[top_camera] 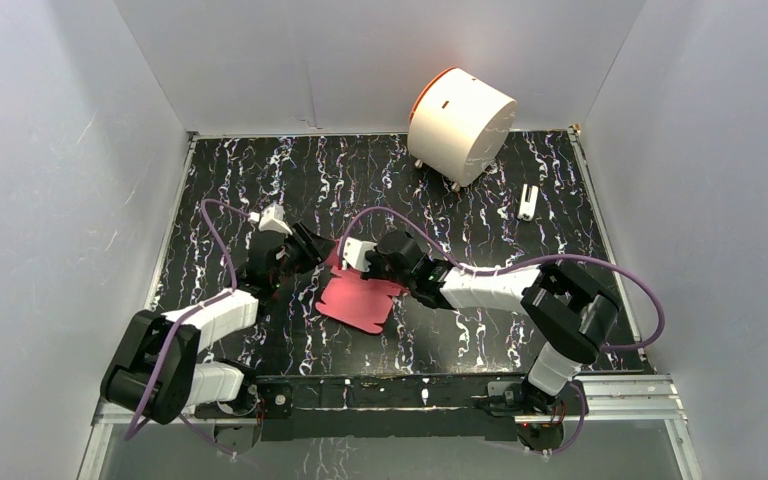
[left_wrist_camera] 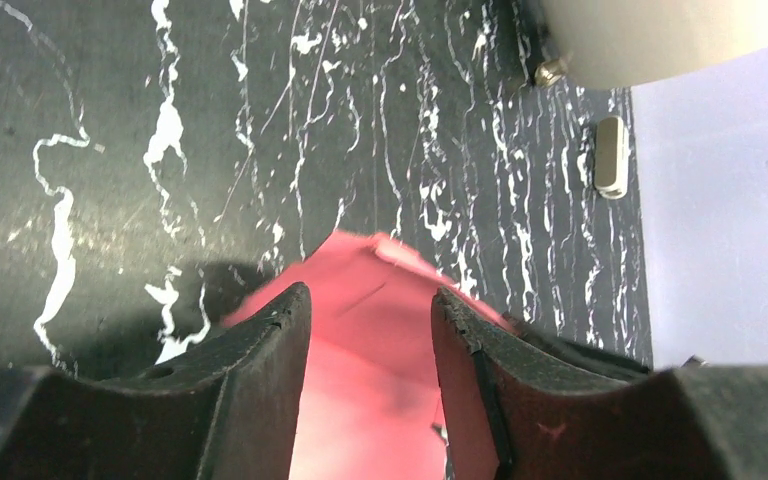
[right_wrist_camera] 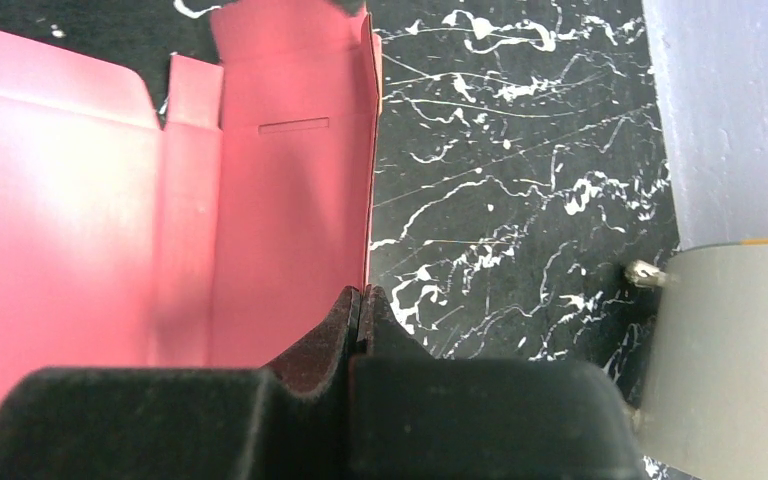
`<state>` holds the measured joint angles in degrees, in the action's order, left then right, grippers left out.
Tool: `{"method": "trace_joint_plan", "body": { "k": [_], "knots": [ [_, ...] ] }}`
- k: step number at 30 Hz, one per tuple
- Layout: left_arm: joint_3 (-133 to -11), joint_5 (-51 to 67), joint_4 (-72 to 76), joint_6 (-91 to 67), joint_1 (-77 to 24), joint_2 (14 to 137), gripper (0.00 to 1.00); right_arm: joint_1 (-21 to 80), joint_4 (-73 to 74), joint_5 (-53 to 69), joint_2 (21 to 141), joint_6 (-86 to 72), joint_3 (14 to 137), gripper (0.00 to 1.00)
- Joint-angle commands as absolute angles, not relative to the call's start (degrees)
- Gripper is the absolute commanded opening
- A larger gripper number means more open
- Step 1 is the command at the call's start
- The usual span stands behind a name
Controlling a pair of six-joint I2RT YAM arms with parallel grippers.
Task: Fold the paper box
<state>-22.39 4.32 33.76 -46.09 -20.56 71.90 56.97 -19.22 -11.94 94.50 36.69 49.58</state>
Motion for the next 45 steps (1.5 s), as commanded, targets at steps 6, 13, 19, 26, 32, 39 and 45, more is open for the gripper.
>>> {"method": "trace_joint_plan", "body": {
  "k": [6, 13, 19, 26, 32, 39, 45],
  "knots": [
    [-28.89, 4.63, 37.19, -44.40, -19.58, 75.19, 0.27, 57.26, -16.59, -7.89, 95.47, 37.37, 47.56, 0.00],
    [-28.14, 7.45, 37.42, -43.91, -19.56, 75.19, 0.15, 57.33, -16.49, -7.73, 94.44, 37.63, 47.73, 0.00],
    [-28.88, 11.04, 36.72, -43.20, -19.51, 78.15, 0.14, 57.74, -16.43, -7.67, 93.56, 38.95, 47.90, 0.00],
    [-28.74, 14.33, 36.79, -43.55, -19.62, 80.41, 0.10, 58.25, -17.59, -8.92, 91.84, 40.43, 47.64, 0.00],
    [-27.42, 16.14, 36.50, -44.25, -20.04, 78.86, 0.07, 58.44, -19.03, -10.34, 89.98, 42.00, 47.32, 0.00],
    [-25.02, 15.56, 36.04, -46.89, -21.18, 76.15, 0.06, 58.44, -21.94, -12.52, 89.55, 43.45, 47.19, 0.00],
    [-24.36, 13.26, 36.12, -50.84, -24.25, 76.37, 0.05, 58.45, -23.96, -12.65, 90.04, 43.82, 47.11, 0.00]
  ]
}}
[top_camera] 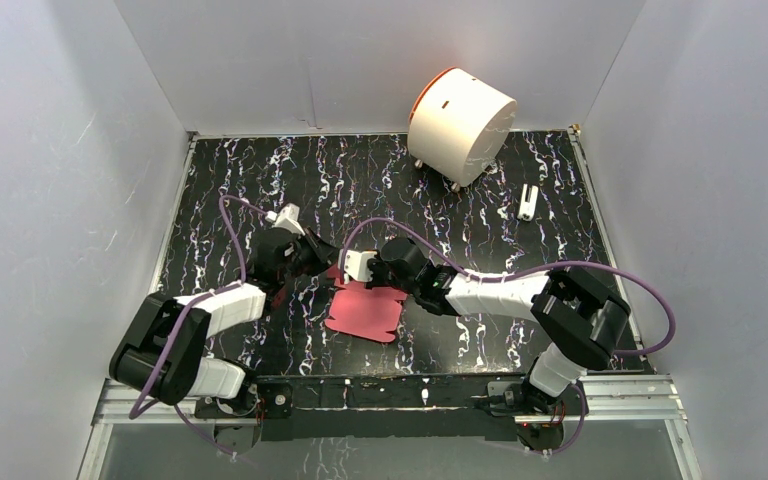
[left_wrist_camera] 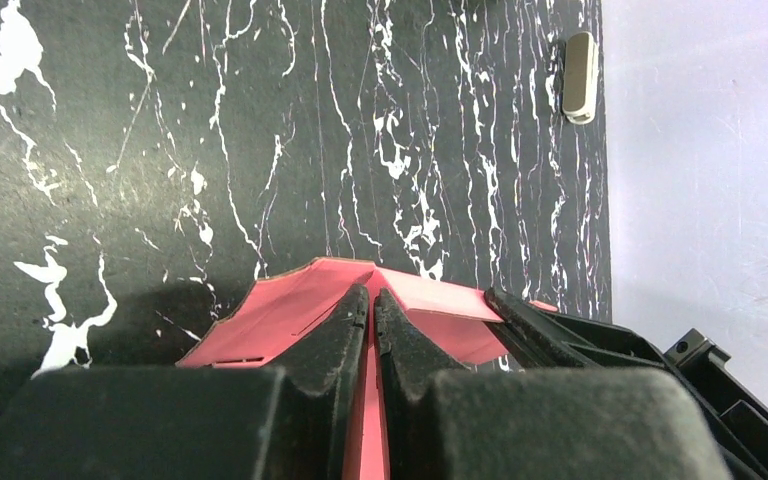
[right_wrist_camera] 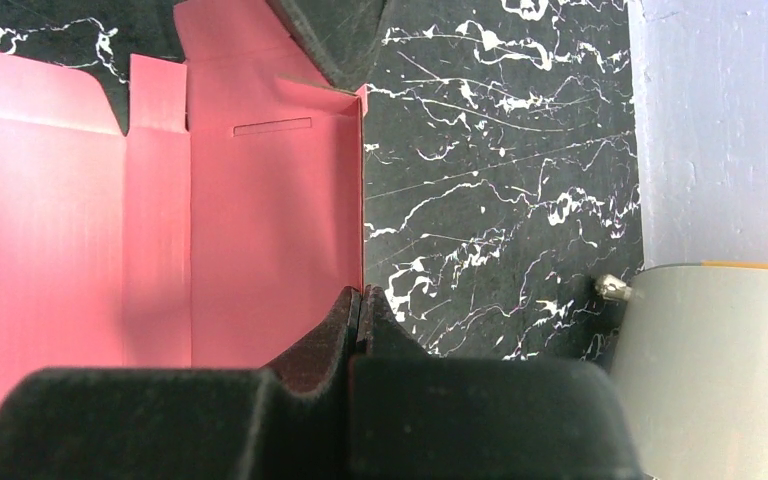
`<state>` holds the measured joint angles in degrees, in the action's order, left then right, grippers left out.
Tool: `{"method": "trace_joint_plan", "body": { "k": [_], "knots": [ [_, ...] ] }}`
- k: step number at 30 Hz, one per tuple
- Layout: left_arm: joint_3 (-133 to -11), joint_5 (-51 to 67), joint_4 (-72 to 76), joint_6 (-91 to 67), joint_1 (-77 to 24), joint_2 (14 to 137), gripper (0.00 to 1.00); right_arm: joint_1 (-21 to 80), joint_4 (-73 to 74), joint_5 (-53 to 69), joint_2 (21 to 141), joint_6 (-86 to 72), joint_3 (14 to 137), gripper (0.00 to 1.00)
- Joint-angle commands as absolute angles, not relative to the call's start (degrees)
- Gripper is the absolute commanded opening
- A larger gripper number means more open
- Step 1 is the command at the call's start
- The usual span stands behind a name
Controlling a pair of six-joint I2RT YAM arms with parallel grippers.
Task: Fold the paper box
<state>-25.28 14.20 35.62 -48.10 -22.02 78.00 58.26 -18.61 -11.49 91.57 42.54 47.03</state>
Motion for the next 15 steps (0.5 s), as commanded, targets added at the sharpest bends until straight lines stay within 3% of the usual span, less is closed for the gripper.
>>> {"method": "trace_joint_plan", "body": {
  "k": [1, 15],
  "knots": [
    [-24.33, 12.68, 36.23, -51.11, -24.93, 76.42, 0.05, 58.52, -24.07, -12.61, 90.06, 43.93, 47.04, 0.00],
    [-23.90, 9.52, 40.17, -48.29, -26.81, 78.66, 0.07, 61.60, -27.41, -14.55, 93.49, 48.89, 43.82, 0.00]
  ]
}}
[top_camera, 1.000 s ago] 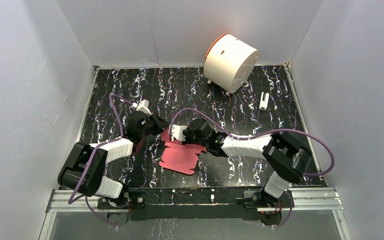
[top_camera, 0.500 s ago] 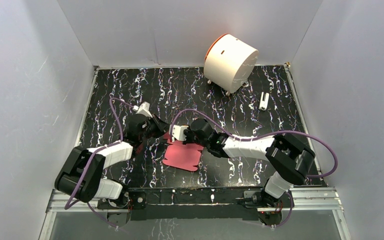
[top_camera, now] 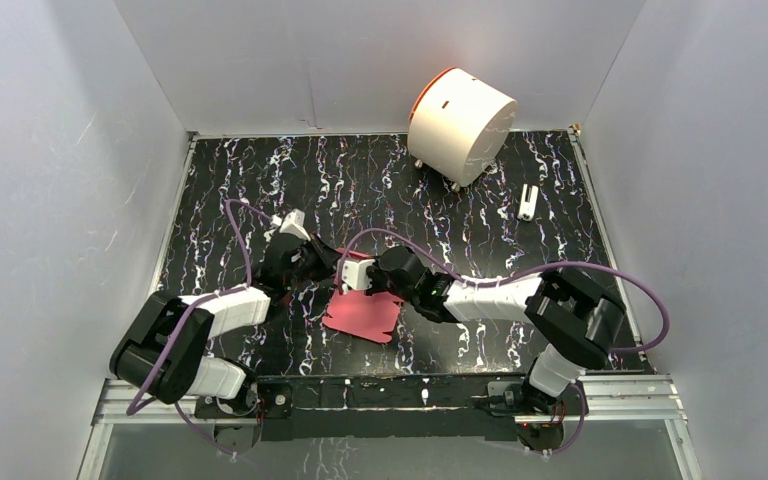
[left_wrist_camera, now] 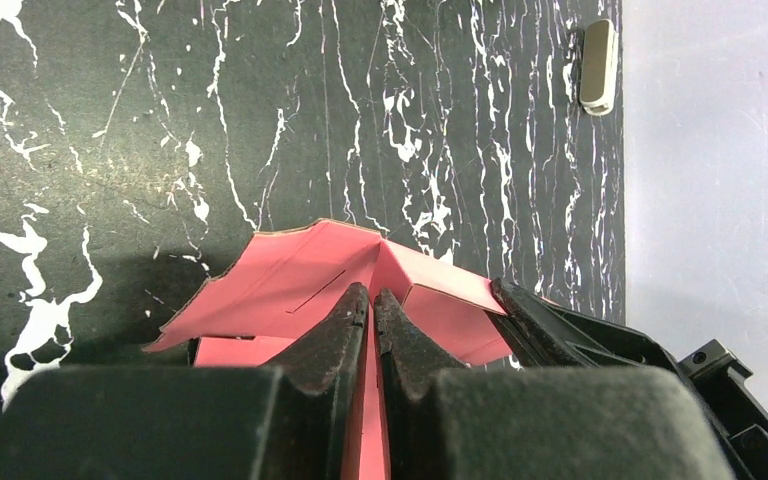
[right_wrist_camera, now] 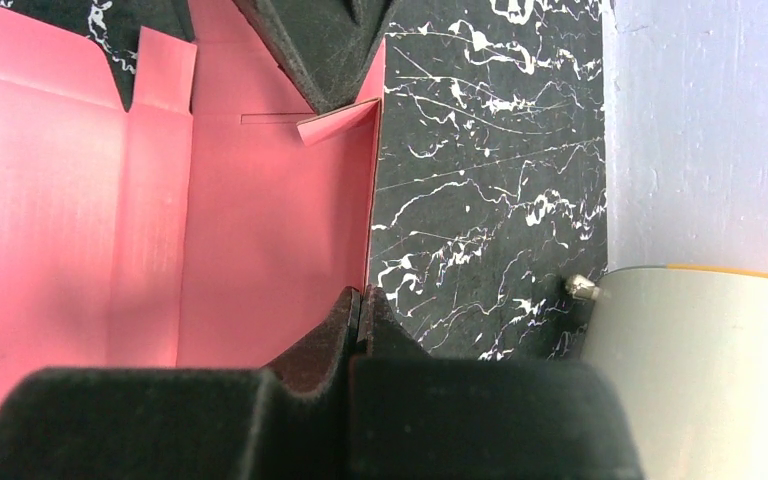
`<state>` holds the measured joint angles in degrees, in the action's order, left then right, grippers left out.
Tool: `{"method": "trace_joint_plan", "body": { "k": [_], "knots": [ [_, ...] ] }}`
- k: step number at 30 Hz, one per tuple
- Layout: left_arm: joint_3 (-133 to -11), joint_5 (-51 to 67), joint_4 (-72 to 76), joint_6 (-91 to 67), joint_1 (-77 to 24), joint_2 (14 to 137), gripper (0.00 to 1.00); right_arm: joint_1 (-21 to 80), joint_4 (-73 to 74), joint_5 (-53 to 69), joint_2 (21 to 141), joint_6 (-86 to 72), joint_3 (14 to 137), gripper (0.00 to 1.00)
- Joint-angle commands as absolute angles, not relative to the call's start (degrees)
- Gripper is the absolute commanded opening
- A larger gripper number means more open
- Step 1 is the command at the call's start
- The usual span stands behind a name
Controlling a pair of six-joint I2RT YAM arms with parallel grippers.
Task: Fold the paper box
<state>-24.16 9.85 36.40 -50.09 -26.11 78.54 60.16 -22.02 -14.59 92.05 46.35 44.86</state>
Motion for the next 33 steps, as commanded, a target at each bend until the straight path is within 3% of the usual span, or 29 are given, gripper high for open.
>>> {"method": "trace_joint_plan", "body": {
  "k": [1, 15, 23, 28, 33],
  "knots": [
    [-23.64, 9.14, 40.17, -47.96, -26.81, 78.54, 0.07, 61.61, -27.50, -14.97, 93.83, 49.32, 43.71, 0.00],
    [-21.96, 2.69, 26.34, -44.31, -26.76, 67.83, 0.12, 63.71, -26.86, -18.99, 93.53, 58.39, 42.28, 0.01],
    [-19.74, -1.99, 16.65, -45.21, -26.48, 63.13, 0.21, 64.42, -26.49, -19.66, 93.55, 60.67, 42.28, 0.01],
    [-17.41, -0.03, 18.45, -45.72, -26.46, 63.37, 0.30, 64.60, -26.02, -19.34, 93.09, 61.32, 42.36, 0.01],
    [-17.53, 2.91, 21.20, -47.03, -26.46, 67.15, 0.32, 64.86, -25.45, -18.87, 93.34, 61.68, 42.78, 0.01]
  ]
}}
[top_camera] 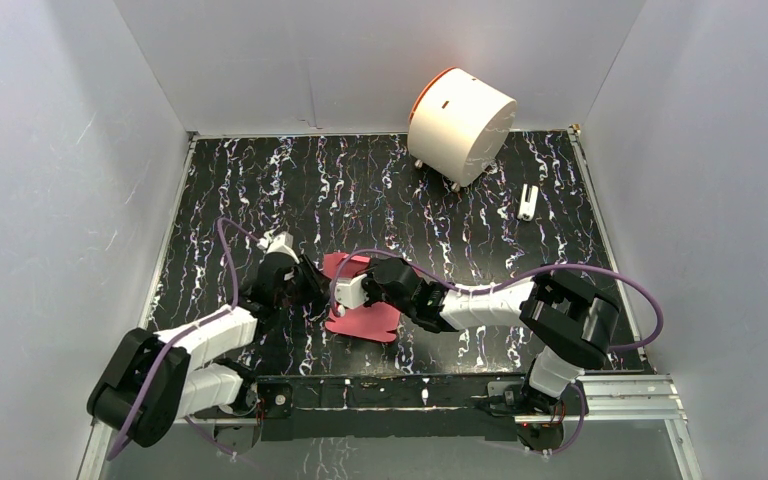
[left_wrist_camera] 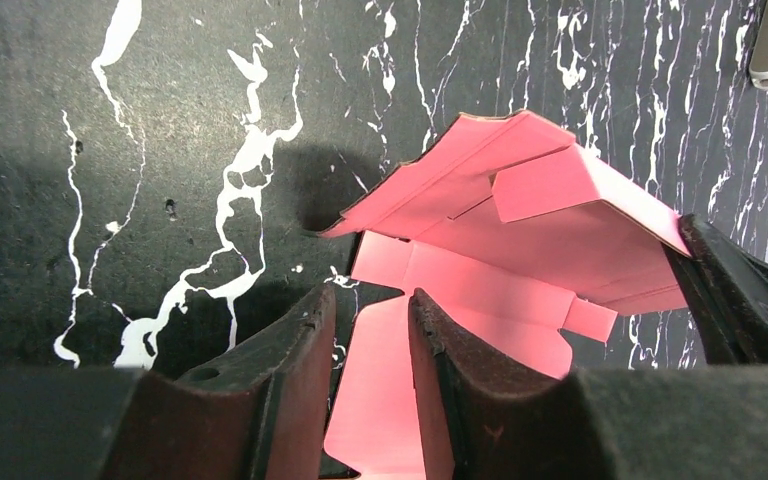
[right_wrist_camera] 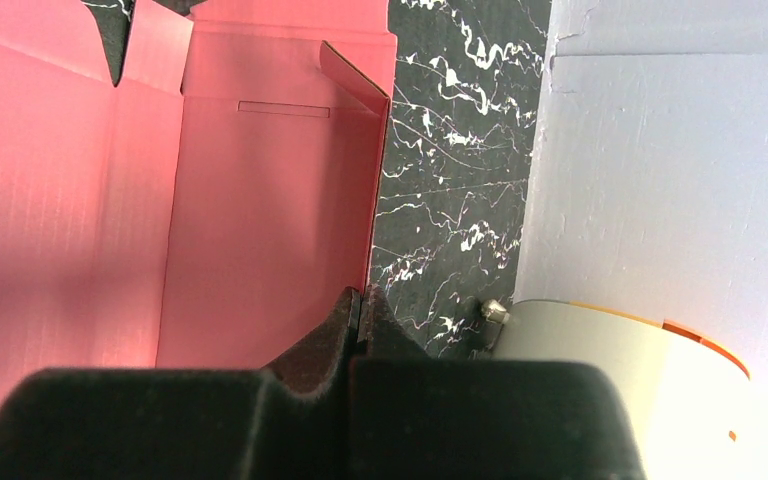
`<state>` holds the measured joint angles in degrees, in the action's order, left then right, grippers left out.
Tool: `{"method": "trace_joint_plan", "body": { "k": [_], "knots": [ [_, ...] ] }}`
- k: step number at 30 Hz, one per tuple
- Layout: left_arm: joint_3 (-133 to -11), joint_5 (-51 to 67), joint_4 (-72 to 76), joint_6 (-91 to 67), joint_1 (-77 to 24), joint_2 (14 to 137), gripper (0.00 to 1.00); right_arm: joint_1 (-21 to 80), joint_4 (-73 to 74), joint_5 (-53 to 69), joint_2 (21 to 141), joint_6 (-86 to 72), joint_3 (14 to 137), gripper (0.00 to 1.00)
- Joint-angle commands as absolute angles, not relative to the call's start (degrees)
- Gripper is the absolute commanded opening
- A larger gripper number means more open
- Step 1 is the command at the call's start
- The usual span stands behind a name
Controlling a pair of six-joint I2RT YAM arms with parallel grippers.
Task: Fold the paper box
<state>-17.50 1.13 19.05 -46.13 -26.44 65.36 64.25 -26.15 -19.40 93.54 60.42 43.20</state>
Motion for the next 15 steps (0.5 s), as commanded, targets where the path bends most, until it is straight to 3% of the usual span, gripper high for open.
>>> {"method": "trace_joint_plan", "body": {
  "k": [1, 7, 15],
  "knots": [
    [-17.43, 3.20, 22.26, -47.40, -26.46, 68.07, 0.33, 64.99, -25.41, -18.77, 93.38, 61.65, 42.84, 0.01],
    [-17.69, 3.83, 27.46, -49.53, -26.46, 74.69, 0.38, 65.21, -25.27, -18.28, 93.77, 61.56, 42.98, 0.01],
    [-18.69, 6.94, 30.49, -50.66, -26.46, 78.57, 0.36, 65.30, -25.52, -18.88, 93.55, 61.66, 42.72, 0.01]
  ]
}}
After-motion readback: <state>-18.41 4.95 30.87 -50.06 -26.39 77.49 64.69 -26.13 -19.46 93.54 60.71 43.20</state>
